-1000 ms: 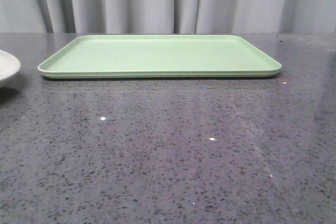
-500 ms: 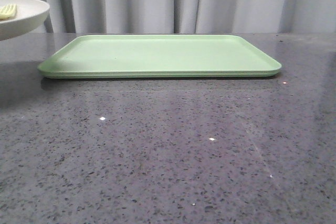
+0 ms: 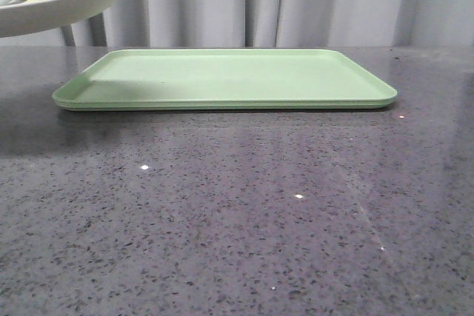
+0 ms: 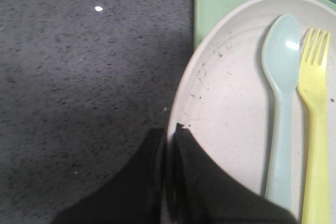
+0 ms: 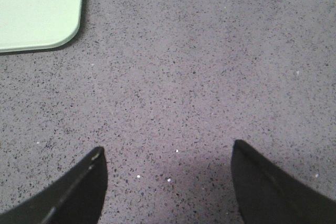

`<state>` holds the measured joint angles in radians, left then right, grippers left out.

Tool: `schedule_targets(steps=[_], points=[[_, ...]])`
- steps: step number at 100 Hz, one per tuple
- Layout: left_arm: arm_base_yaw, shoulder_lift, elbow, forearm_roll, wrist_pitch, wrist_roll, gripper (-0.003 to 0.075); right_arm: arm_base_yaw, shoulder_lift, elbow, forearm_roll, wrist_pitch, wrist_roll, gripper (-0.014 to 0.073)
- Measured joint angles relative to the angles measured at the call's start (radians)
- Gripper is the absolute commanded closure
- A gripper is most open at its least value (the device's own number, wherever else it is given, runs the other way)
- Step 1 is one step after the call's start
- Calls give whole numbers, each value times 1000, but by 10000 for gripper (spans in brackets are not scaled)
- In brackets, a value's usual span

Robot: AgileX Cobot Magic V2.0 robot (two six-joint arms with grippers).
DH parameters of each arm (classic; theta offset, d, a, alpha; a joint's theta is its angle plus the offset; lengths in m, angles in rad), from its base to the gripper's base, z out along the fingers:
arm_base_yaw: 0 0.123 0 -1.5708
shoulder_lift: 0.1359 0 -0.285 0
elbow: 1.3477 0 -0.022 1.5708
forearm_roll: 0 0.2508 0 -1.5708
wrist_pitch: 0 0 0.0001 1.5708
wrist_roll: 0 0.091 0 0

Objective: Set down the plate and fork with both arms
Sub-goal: 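Lift the plate with the left gripper and carry it over the tray, then lower the plate onto the green tray with the left gripper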

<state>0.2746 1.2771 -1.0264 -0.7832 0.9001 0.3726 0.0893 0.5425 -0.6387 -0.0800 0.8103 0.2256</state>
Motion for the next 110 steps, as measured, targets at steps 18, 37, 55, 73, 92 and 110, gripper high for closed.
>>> schedule_targets(steps=[18,37,55,73,92,110], points=[[-115,95,-73,-20,-26,-16,741,0,0,0,0,0,0,85],[-256,191,-166,-24,-108,-81,741,0,0,0,0,0,0,85],[-373,275,-243,-32,-199,-145,741,0,0,0,0,0,0,85],[-446,364,-287,-35,-246,-177,741,0,0,0,0,2,0,85],[-489,448,-310,-35,-296,-211,741,0,0,0,0,8,0,85],[-511,491,-310,-8,-356,-255,741,0,2,0,0,8,0,85]])
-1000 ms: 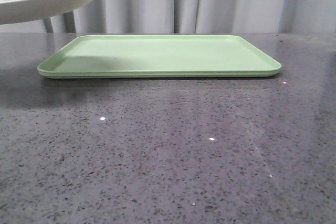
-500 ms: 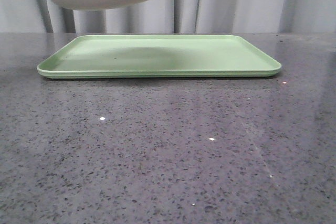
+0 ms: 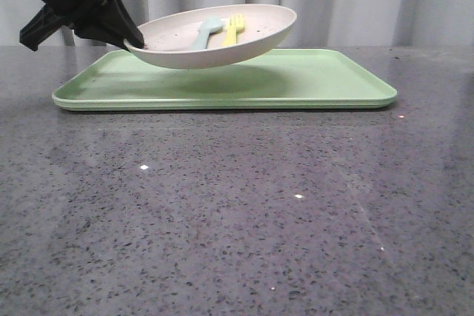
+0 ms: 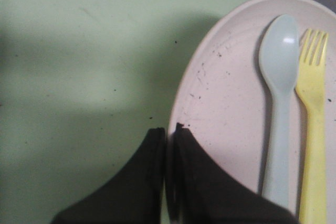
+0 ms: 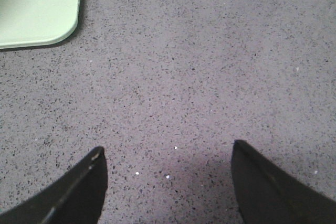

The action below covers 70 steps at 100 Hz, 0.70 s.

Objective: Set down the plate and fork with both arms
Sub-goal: 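Lower the plate onto the green tray with the left gripper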

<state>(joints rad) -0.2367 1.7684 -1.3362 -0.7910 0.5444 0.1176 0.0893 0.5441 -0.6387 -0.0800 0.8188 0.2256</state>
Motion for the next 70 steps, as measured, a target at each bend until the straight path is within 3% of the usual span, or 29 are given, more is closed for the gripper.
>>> schedule_targets(steps=[70], points=[[-24,60,-4,44,-83,-57,741,0,0,0,0,1,0,85]])
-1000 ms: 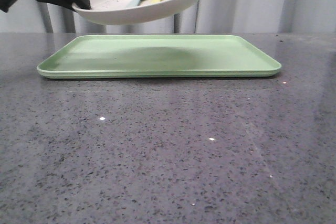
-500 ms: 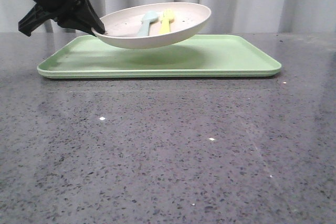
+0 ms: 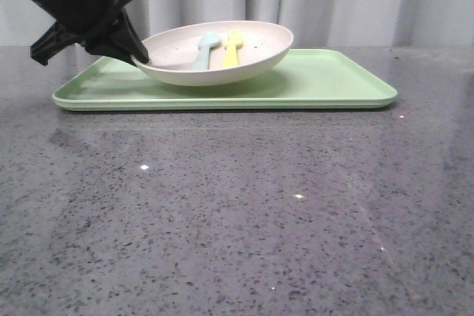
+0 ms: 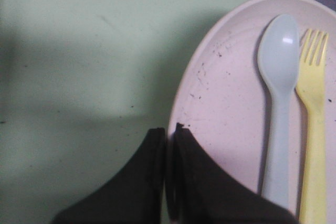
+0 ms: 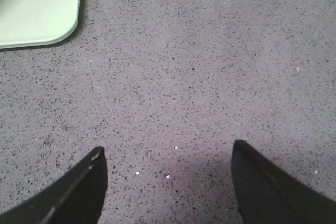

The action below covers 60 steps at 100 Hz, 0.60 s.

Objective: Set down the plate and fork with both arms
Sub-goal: 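Lower the plate onto the green tray with the left gripper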

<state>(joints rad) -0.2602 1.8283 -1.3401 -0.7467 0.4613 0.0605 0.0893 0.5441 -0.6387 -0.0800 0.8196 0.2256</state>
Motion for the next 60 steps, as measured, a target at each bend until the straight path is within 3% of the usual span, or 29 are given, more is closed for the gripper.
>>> schedule_targets(steps=[60], points=[[0,18,0,10,-4,0,741,0,0,0,0,0,0,85]])
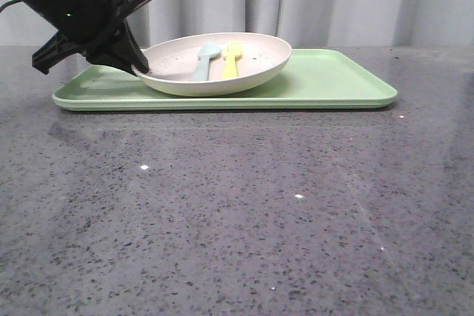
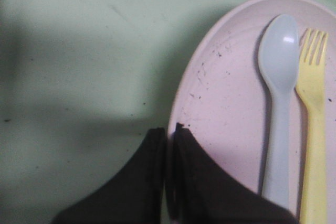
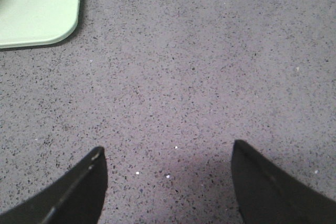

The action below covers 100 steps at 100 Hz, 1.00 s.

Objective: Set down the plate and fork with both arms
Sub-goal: 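Lower the plate onto the green tray with the left gripper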

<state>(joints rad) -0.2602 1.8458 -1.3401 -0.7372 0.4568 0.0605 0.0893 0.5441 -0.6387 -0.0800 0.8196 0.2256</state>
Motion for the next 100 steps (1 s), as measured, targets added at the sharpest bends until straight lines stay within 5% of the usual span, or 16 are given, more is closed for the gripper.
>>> schedule_targets(steps=[100], points=[[0,16,-3,13,0,-2,738,0,0,0,0,0,0,85]])
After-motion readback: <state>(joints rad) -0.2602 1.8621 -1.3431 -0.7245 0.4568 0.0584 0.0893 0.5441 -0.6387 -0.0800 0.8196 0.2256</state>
